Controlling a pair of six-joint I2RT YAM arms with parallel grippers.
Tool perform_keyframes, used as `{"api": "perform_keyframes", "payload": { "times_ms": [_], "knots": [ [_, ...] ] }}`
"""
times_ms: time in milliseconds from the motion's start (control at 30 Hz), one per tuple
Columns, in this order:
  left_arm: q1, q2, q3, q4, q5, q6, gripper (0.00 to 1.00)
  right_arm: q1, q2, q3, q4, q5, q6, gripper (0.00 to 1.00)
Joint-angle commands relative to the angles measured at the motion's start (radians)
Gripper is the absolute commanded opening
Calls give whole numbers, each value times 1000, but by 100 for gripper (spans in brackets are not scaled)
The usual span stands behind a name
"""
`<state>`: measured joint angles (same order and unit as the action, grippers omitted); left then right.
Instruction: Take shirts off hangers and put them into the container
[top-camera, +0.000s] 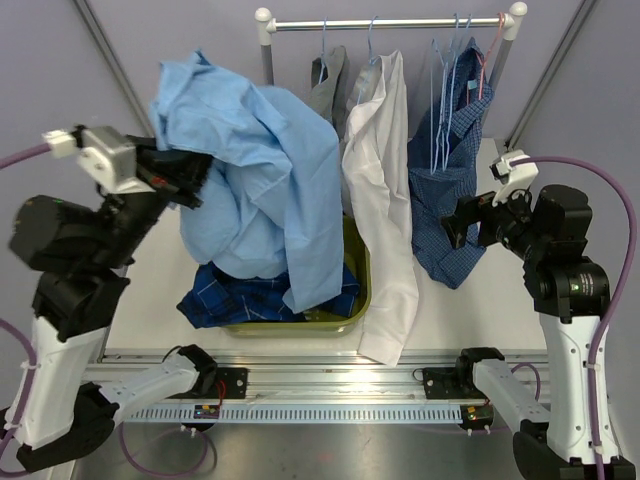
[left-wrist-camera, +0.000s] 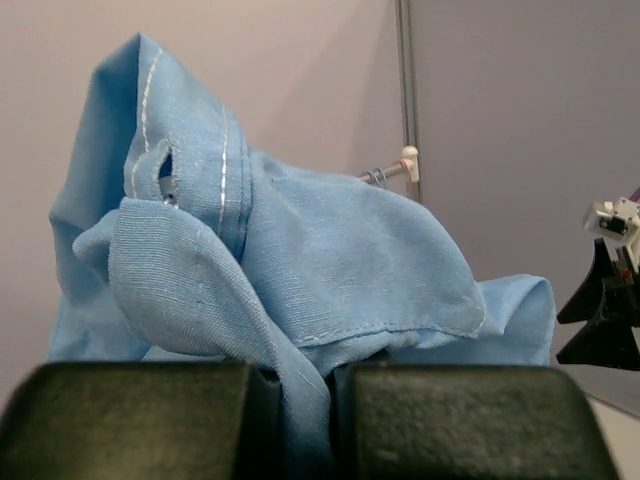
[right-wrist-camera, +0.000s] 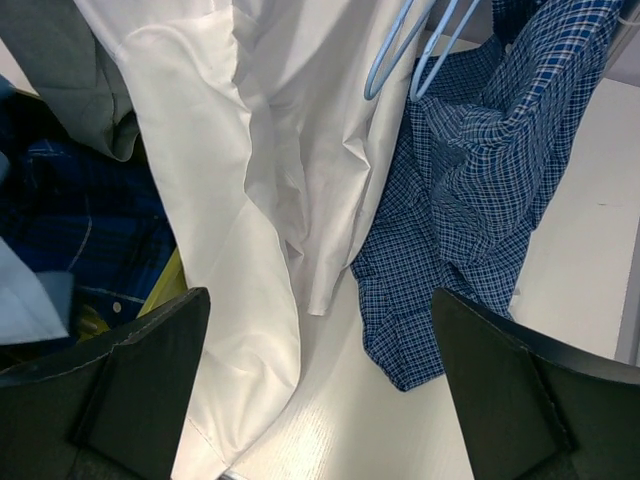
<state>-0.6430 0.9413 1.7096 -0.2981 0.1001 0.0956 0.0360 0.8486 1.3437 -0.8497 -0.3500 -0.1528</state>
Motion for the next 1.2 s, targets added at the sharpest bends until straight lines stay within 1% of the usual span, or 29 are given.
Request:
{"api": "perform_keyframes", "payload": {
  "times_ms": [0,33,67,100,167,200,300,333,367,400,433,467,567,700,867,933,967,1000,1033,1067,1100,1133,1167],
  "knots": [
    [3,-16,-183,43,58,-76,0,-8,-16,0,34,-52,-11,99],
    [5,-31,-226,50,81,-120,0,-8,-17,2,5,-75,-58,99],
    [3,-41,-279,56,113,-140,0,-8,-22,-1,-8,-116,-79,100],
    [5,-48,-368,68,128,-178,0,-8,-26,-15,-14,-128,-91,99],
    [5,-71,-477,102,160,-221,0,-10,-36,-31,-34,-167,-123,99],
    [5,-75,-583,114,170,-259,0,-11,-40,-49,-35,-175,-131,99],
    [8,-67,-712,142,210,-301,0,-13,-46,-70,-34,-176,-139,99],
    [11,-61,-781,152,225,-331,0,-13,-49,-80,-32,-173,-142,99],
    [11,-55,-816,162,262,-348,0,-13,-51,-83,-32,-172,-143,99],
    [11,-35,-849,193,288,-400,0,-13,-52,-89,-31,-172,-143,99],
    [11,-24,-917,224,320,-430,0,-15,-54,-92,-31,-173,-143,100],
    [11,6,-944,275,385,-483,0,-16,-54,-98,-28,-175,-143,99],
    [11,60,-1013,294,427,-531,0,-21,-57,-106,-25,-181,-142,99],
    [17,120,-1105,355,386,-606,1,-28,-62,-113,-23,-190,-140,99],
    [39,149,-1211,427,365,-672,8,-28,-66,-129,-20,-199,-137,99],
    [51,134,-1220,441,377,-691,12,-28,-65,-135,-17,-201,-137,99],
    [57,120,-1220,442,389,-689,15,-28,-65,-138,-17,-199,-137,99],
    [62,93,-1211,441,388,-682,29,-28,-59,-140,-18,-196,-133,99],
    [62,64,-1200,432,385,-669,39,-28,-54,-140,-20,-195,-126,99],
    [62,-12,-1182,392,359,-650,52,-28,-52,-141,-22,-190,-123,99],
    [62,-53,-1141,364,340,-601,61,-28,-48,-141,-25,-184,-113,100],
    [62,-91,-1113,311,313,-571,79,-28,-43,-143,-22,-172,-107,99],
    [63,-163,-1087,275,300,-518,87,-28,-42,-144,-20,-165,-100,99]
  ]
}}
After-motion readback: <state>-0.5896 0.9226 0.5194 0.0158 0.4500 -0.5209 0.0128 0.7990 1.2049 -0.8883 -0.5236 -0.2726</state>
